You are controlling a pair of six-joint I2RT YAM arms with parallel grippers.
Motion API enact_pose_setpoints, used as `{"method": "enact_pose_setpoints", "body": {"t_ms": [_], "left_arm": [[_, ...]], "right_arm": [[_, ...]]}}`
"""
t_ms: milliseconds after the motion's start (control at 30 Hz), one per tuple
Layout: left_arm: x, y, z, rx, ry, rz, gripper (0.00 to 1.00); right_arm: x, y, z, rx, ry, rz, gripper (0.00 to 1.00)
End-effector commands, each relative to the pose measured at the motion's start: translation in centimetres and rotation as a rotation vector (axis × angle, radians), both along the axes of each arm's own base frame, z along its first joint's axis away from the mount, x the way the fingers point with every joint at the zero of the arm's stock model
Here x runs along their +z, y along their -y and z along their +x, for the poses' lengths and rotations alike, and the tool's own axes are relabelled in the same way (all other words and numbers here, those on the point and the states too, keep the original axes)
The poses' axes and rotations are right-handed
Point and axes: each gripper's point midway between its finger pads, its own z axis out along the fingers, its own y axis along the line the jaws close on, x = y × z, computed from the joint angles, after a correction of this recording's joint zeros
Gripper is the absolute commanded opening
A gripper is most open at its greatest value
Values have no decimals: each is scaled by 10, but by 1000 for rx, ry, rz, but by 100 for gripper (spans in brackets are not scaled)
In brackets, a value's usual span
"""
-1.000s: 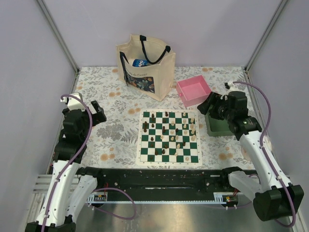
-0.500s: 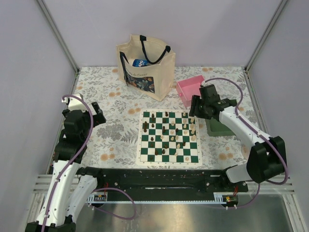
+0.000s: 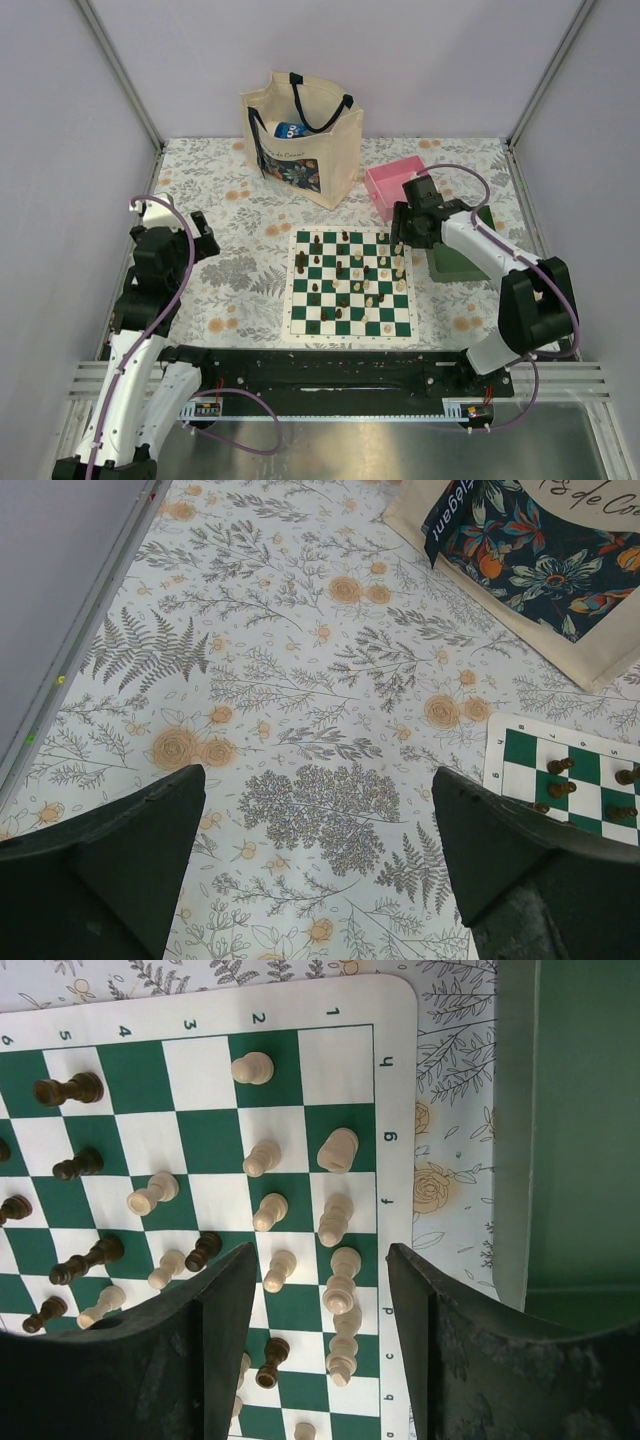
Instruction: Set up the chess pieces on the board
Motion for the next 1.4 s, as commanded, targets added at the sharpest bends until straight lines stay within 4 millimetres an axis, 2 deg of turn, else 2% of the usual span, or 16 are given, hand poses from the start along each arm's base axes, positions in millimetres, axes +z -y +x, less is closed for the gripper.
{"method": "enact_pose_setpoints", "body": {"t_ms": [0, 267, 567, 633, 1067, 1367], "left_arm": [[3, -3, 3, 11, 14, 14, 99], [2, -3, 3, 8, 9, 13, 99], [3, -3, 3, 9, 12, 14, 99], [2, -3, 3, 9, 9, 15, 99], [1, -4, 4, 12, 6, 16, 99], [0, -4, 4, 12, 1, 16, 99]], "right_arm": [[4, -4, 18, -2, 43, -22, 63], [-15, -4, 36, -2, 23, -80, 57], [-27, -4, 44, -5, -4, -101, 52], [-31, -5, 45, -2, -14, -104, 50], [-50, -4, 41, -2, -69, -122, 50], [-48, -4, 39, 0, -67, -119, 49]]}}
